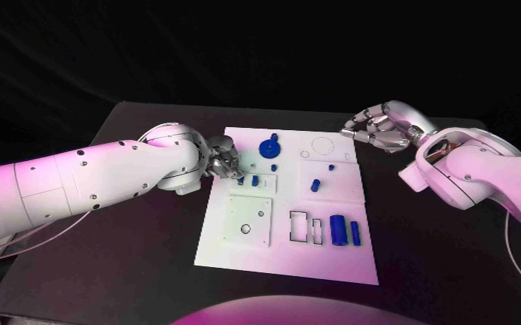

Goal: Assemble the parts on the task board

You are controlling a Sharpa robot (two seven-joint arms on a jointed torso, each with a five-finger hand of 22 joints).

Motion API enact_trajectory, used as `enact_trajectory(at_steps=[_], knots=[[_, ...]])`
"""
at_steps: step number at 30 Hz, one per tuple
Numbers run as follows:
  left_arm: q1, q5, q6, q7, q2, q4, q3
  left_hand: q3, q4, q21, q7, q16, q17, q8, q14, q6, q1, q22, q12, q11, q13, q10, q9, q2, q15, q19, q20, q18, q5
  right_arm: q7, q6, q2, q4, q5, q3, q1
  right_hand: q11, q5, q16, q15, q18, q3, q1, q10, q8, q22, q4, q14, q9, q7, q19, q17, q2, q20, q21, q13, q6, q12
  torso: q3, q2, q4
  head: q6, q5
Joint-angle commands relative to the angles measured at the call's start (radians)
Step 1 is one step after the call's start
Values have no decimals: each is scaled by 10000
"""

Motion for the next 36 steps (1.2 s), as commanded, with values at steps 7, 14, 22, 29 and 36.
enact_trajectory(at_steps=[7, 14, 22, 29, 36], knots=[[-25, -182, 300, 52, -56, 37, -6, 1250, -1149, 47, -82, -25, 7, 27, -14, 2, 92, 15, -46, -6, -58, 34, 6, 23, -47, 63, -30, -102, 50, 49, 29, -18, 10, -33, 0, -13, -2, 59, -31, -66, 123, -55, 3, -76, 68, 1133, -19, 560, -9, 6, -86, 610, 110, -7, -65, -9, -82, -38, 3, 1, 3, -22, 4], [-27, -182, 389, 48, -73, 52, -7, 1264, -1151, 45, -83, -22, 11, 31, -13, 4, 87, 12, -62, -7, -85, 28, 6, 20, -48, 61, -31, -101, 51, 51, 31, -19, 10, -33, 0, -16, -2, 59, -31, -66, 123, -55, 3, -76, 68, 1133, -19, 560, -9, 6, -86, 610, 110, -7, -65, -9, -82, -38, -1, -1, -2, -40, 18], [-37, -125, 446, 47, -77, 125, -7, 1297, -1154, 44, -85, -24, 9, 42, -13, 10, 71, 8, -64, -10, -87, 36, 10, 13, -49, 58, -33, -100, 49, 54, 32, -19, 10, -33, 0, -20, -2, 59, -31, -66, 123, -55, 3, -76, 68, 1133, -19, 560, -9, 6, -86, 610, 110, -7, -65, -9, -82, -38, 3, -1, 3, -51, 21], [-42, -114, 457, 51, -80, 164, -8, 1310, -1155, 48, -87, -24, 8, 47, -12, 13, 64, 16, -61, -11, -82, 42, 11, 7, -50, 63, -33, -102, 46, 53, 39, -20, 8, -33, 0, -23, -3, 68, -35, -67, 125, -108, 15, -72, 79, 1131, -20, 560, -16, 4, -87, 609, 145, -8, -77, -11, -85, -39, 0, 6, -6, -60, 26], [-45, -112, 473, 59, -86, 174, -8, 1329, -1166, 49, -90, -27, 5, 55, -13, 14, 56, 19, -77, -13, -112, 40, 15, -15, -50, 64, -34, -103, 40, 54, 40, -26, 10, -33, 0, -24, -3, 68, -35, -67, 125, -108, 15, -72, 79, 1131, -20, 560, -16, 4, -87, 609, 145, -8, -77, -11, -85, -39, 0, 1, -1, -60, 23]])
